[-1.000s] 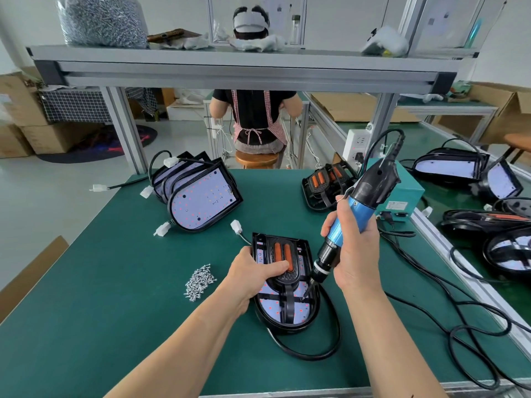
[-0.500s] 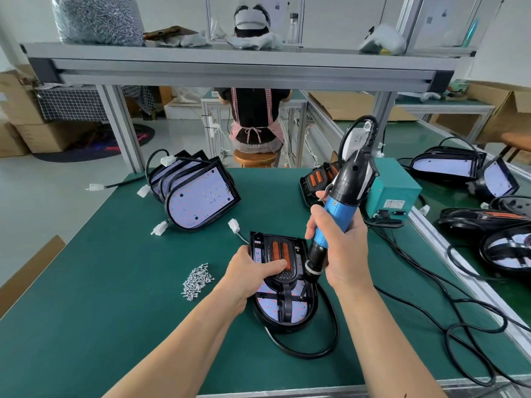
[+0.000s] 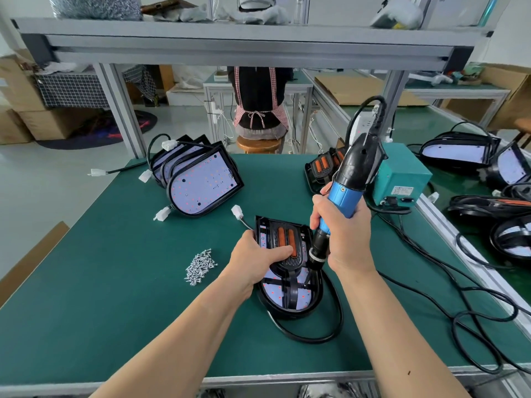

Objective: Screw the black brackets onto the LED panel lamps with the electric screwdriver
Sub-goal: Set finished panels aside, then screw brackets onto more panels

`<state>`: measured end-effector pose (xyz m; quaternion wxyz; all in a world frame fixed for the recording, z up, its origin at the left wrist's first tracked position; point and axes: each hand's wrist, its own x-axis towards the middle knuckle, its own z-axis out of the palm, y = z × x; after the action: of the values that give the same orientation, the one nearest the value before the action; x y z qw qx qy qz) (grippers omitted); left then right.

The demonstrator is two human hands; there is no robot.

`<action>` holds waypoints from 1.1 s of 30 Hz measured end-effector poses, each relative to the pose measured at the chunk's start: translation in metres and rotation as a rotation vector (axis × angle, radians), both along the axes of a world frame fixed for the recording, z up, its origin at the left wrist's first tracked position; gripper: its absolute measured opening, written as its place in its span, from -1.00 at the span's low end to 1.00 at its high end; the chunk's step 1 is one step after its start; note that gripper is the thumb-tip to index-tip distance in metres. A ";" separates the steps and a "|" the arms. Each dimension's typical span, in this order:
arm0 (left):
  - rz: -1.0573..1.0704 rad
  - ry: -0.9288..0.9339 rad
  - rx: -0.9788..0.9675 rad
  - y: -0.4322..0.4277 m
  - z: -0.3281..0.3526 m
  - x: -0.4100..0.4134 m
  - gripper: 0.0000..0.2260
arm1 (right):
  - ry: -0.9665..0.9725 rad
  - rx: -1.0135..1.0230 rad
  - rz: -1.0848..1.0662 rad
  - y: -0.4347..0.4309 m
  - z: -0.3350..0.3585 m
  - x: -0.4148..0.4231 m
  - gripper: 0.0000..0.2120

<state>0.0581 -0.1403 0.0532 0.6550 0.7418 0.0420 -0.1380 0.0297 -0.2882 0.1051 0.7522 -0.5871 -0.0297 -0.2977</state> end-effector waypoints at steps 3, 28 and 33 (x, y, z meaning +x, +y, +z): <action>0.010 -0.003 0.002 0.000 -0.002 0.000 -0.54 | -0.012 -0.008 0.005 0.001 -0.001 0.000 -0.86; -0.016 0.030 -0.023 0.005 -0.002 0.000 -0.58 | -0.005 0.274 -0.149 -0.018 -0.005 -0.014 -0.89; -0.020 0.048 -0.035 0.005 -0.004 0.003 -0.55 | -0.005 0.260 -0.163 -0.016 -0.001 -0.020 -0.88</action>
<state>0.0608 -0.1353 0.0493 0.6652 0.7271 0.0477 -0.1629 0.0096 -0.3039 0.1038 0.7952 -0.4842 0.0552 -0.3607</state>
